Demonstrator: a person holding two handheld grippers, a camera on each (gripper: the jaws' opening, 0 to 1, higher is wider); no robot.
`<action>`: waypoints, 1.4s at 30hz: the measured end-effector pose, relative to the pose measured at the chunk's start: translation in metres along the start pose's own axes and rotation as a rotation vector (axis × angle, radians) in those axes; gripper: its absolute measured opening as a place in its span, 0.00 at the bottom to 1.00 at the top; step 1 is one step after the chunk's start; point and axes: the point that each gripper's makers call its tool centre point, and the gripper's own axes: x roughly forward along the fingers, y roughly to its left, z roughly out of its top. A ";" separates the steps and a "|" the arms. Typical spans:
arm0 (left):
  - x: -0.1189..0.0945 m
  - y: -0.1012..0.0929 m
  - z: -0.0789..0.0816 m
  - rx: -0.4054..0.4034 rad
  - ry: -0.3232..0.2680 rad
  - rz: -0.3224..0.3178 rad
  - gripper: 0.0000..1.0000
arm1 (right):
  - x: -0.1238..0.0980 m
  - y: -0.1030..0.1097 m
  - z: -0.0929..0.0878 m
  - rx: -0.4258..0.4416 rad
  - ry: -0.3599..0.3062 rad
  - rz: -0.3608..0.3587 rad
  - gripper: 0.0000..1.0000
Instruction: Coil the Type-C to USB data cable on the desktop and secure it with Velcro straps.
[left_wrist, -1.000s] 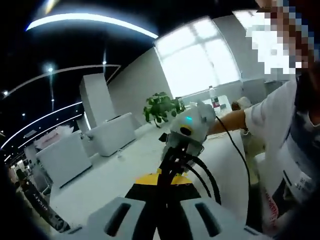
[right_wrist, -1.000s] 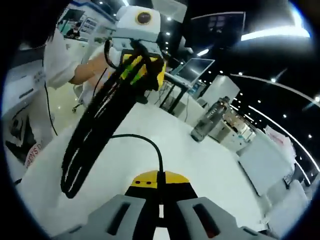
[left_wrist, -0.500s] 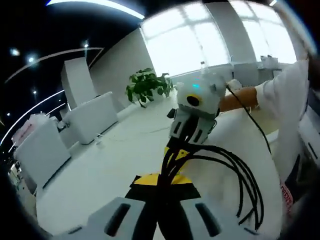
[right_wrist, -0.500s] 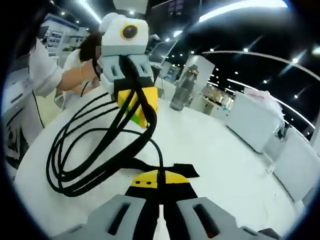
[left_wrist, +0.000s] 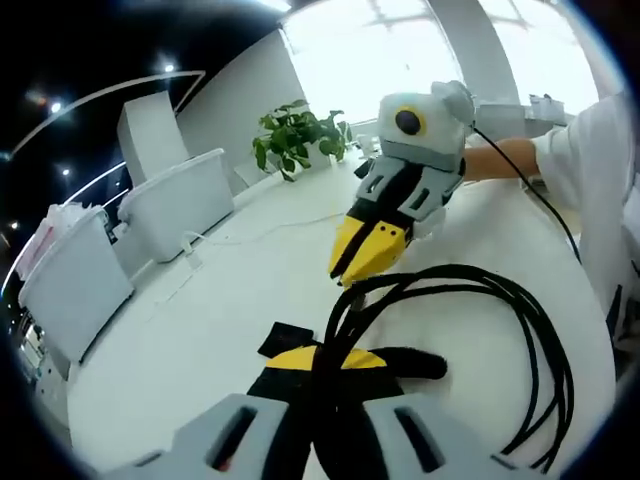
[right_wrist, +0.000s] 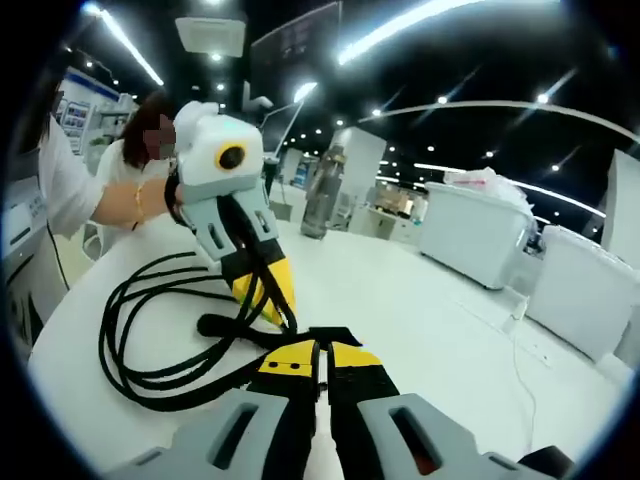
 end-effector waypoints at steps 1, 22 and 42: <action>0.000 -0.002 0.000 0.006 0.003 -0.004 0.08 | -0.002 -0.004 0.005 0.033 -0.024 -0.015 0.04; -0.023 0.018 0.022 0.018 -0.093 0.099 0.19 | -0.016 0.079 0.013 -0.187 -0.018 0.153 0.20; -0.017 0.023 -0.006 -0.045 -0.130 0.202 0.11 | 0.022 0.084 0.014 -0.526 0.041 0.110 0.16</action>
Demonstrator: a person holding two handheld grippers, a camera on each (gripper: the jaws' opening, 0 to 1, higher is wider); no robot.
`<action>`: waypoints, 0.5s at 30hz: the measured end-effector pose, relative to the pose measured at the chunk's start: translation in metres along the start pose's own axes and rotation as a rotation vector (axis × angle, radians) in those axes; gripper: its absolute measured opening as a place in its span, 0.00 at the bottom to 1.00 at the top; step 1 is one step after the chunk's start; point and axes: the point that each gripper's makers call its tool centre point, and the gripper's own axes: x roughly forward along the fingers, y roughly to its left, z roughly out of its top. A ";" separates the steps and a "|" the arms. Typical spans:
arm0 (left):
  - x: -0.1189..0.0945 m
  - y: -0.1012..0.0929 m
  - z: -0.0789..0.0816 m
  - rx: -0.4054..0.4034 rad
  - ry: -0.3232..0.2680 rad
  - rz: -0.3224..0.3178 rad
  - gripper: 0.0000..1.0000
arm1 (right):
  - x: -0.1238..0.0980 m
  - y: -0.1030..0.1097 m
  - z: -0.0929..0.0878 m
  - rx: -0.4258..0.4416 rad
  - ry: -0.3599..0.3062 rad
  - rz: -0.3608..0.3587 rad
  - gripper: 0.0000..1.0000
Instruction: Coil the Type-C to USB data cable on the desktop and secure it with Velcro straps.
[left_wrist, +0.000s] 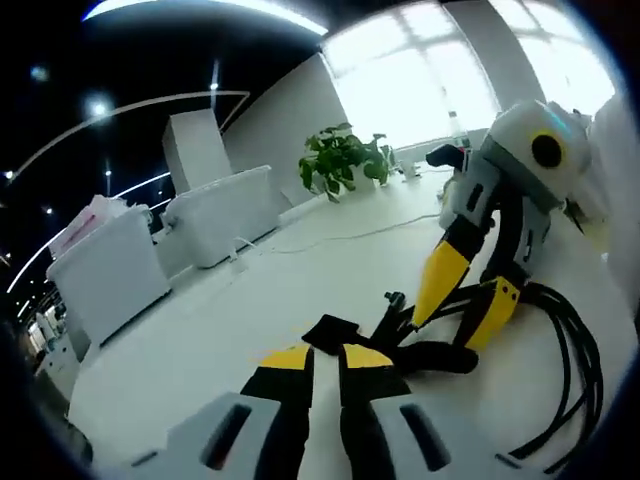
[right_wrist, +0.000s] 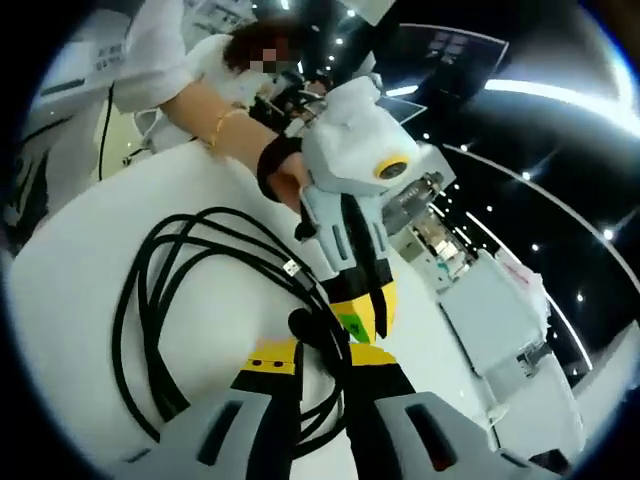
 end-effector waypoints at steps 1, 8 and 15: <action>0.000 0.000 0.000 0.005 0.002 0.002 0.11 | 0.001 0.000 0.001 0.003 -0.005 0.002 0.16; 0.002 -0.002 0.001 -0.014 -0.001 -0.003 0.10 | 0.013 0.005 0.006 -0.024 -0.018 -0.022 0.11; 0.001 -0.001 0.000 -0.031 0.006 0.010 0.10 | 0.022 0.010 0.007 -0.049 -0.021 -0.046 0.09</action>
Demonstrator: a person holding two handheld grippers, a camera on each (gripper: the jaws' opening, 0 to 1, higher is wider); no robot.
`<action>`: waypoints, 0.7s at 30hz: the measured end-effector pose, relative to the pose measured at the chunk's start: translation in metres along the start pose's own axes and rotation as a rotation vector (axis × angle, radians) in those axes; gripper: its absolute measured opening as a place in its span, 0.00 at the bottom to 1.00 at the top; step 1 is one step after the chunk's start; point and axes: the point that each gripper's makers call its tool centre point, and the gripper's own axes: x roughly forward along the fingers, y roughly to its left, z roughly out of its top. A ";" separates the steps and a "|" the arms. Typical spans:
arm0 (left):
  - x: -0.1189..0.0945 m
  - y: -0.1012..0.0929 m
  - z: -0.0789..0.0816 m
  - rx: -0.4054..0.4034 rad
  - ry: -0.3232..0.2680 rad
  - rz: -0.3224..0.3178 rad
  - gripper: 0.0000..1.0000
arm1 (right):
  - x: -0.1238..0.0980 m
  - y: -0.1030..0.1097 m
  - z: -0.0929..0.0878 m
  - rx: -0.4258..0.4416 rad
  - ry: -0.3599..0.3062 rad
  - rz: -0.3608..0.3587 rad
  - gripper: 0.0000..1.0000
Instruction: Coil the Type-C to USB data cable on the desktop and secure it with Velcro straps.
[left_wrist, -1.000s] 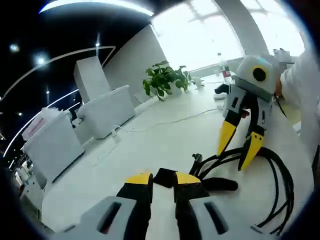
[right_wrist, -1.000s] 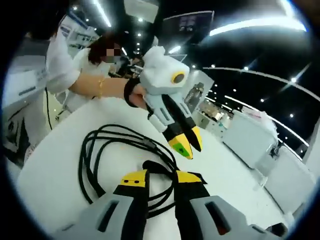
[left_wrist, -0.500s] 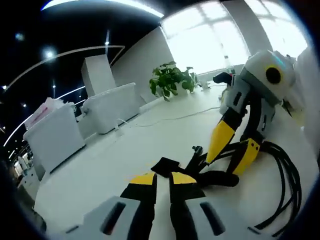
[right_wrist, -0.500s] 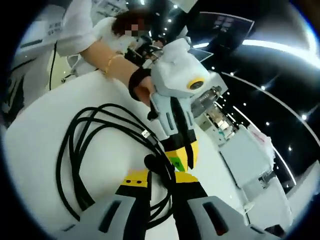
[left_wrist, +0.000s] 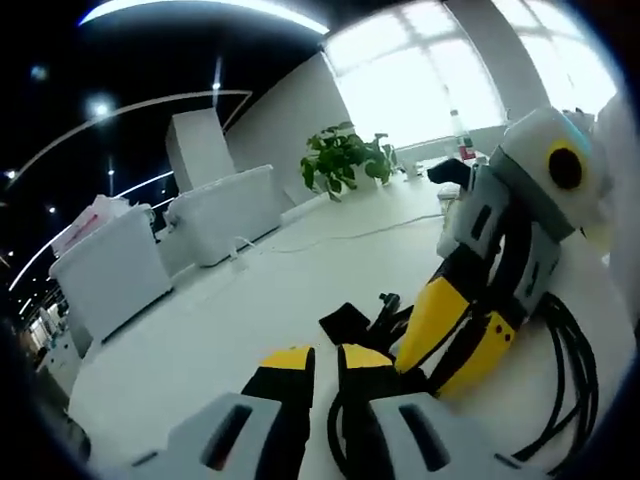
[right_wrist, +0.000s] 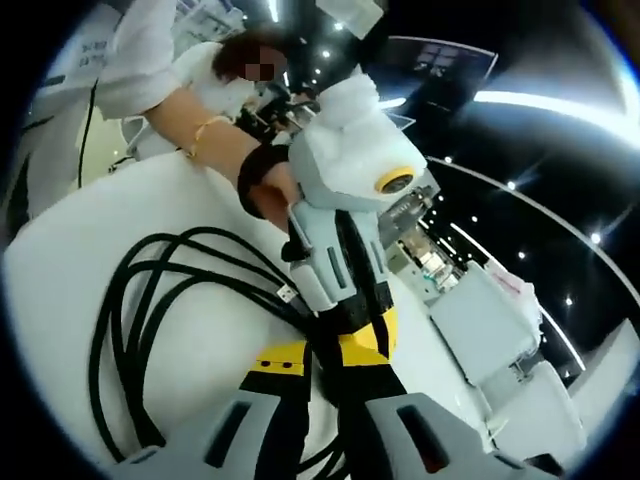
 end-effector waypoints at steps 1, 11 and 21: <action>0.000 0.001 0.000 -0.002 0.002 0.003 0.10 | 0.000 -0.003 -0.002 -0.025 0.009 -0.018 0.09; -0.002 0.005 -0.004 -0.081 0.001 0.021 0.11 | -0.001 -0.016 0.001 0.036 -0.014 -0.085 0.03; -0.001 -0.001 -0.002 -0.041 0.000 0.007 0.10 | -0.018 -0.041 -0.013 0.421 -0.070 -0.090 0.02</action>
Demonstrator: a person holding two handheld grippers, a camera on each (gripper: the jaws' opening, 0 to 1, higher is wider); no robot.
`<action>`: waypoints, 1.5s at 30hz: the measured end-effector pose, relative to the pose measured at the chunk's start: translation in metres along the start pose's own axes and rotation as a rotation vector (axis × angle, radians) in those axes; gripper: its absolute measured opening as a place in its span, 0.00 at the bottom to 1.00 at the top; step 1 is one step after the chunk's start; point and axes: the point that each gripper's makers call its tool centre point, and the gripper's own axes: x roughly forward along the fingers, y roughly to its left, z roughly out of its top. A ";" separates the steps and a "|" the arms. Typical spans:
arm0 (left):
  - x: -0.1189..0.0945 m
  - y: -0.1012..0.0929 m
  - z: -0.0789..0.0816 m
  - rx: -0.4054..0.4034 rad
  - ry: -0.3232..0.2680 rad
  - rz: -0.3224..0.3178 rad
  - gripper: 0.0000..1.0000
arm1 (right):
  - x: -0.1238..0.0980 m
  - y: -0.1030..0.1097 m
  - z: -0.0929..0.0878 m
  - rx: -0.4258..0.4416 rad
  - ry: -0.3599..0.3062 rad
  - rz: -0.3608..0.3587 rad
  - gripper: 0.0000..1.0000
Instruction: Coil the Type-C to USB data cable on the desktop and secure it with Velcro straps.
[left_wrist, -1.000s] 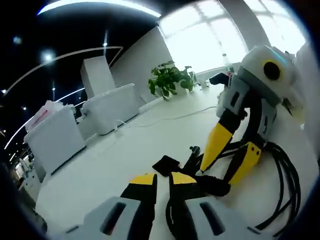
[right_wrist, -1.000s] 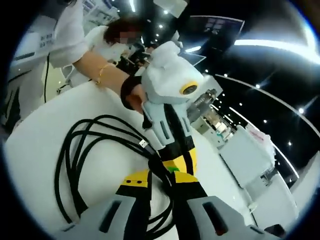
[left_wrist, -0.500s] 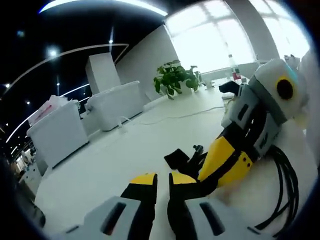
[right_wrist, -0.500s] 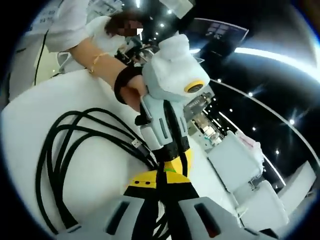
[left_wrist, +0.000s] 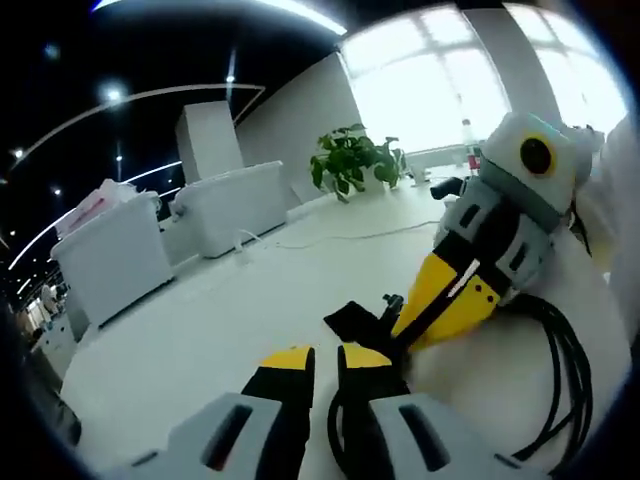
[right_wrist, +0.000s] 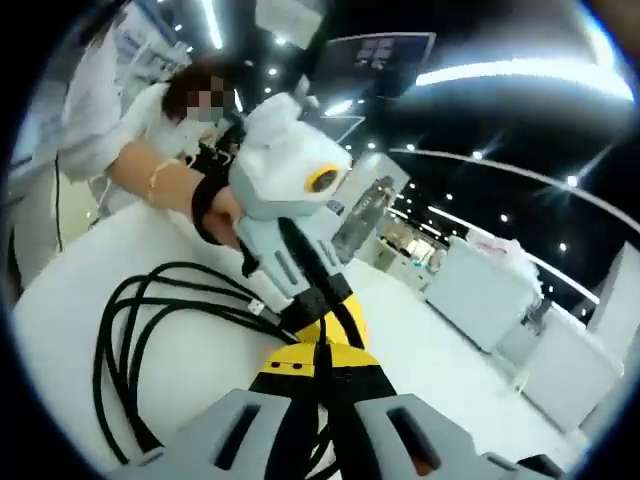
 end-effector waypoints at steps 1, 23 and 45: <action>0.001 -0.001 0.000 0.011 0.001 -0.006 0.09 | -0.001 -0.006 0.000 0.057 -0.004 -0.006 0.02; 0.016 -0.017 0.008 0.139 0.027 -0.081 0.04 | 0.015 -0.030 -0.061 0.324 0.329 0.100 0.02; 0.015 -0.020 0.005 0.071 -0.006 -0.108 0.03 | 0.030 -0.078 -0.063 0.054 0.297 -0.080 0.01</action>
